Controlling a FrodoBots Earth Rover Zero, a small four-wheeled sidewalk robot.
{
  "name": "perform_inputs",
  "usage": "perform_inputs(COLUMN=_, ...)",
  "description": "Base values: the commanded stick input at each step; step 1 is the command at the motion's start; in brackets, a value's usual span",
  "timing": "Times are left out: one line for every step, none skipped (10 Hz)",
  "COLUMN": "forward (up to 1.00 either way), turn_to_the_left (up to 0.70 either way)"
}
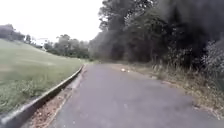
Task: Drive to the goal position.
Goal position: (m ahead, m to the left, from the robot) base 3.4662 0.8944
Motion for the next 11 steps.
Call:
perform_inputs(forward=0.7, turn_to_the_left=0.03)
perform_inputs(forward=0.71, turn_to_the_left=0.03)
perform_inputs(forward=0.72, turn_to_the_left=0.03)
perform_inputs(forward=0.74, turn_to_the_left=0.03)
perform_inputs(forward=0.75, turn_to_the_left=0.03)
perform_inputs(forward=0.77, turn_to_the_left=0.03)
perform_inputs(forward=0.78, turn_to_the_left=0.03)
perform_inputs(forward=0.8, turn_to_the_left=0.03)
perform_inputs(forward=0.81, turn_to_the_left=0.03)
perform_inputs(forward=0.83, turn_to_the_left=0.03)
perform_inputs(forward=0.84, turn_to_the_left=0.03)
